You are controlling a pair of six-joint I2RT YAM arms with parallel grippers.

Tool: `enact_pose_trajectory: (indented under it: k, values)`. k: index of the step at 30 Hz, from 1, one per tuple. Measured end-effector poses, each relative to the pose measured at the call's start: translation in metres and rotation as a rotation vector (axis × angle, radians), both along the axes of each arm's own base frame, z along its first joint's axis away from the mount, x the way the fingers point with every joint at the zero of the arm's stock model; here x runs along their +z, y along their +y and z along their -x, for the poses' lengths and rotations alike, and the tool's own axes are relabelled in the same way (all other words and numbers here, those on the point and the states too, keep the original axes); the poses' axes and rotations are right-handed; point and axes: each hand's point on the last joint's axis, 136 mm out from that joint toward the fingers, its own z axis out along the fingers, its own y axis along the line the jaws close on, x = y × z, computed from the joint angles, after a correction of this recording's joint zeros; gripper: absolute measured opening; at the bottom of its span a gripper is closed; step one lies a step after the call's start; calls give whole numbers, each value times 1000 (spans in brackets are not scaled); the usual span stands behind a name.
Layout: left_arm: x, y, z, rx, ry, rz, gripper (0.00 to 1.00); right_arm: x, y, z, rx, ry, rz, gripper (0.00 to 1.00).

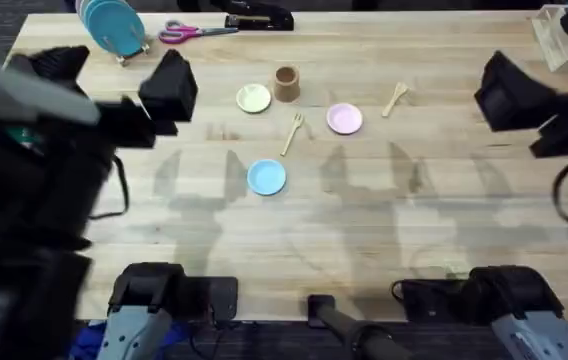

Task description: Pick up a utensil and set it on the pink plate, then put the other utensil in the container.

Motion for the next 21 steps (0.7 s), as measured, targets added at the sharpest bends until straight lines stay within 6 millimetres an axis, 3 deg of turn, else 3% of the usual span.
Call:
enact_pose_trajectory:
  k: [11,16,21]
  values:
    - [20,0,-10,-3,395,-3,993,31,0,-7,2,328,-1,997]
    - [15,-3,-16,-17,577,3,993,27,1,-13,2,516,0,996]
    - [-4,-6,-22,-35,761,15,993,9,1,-19,2,730,0,996]
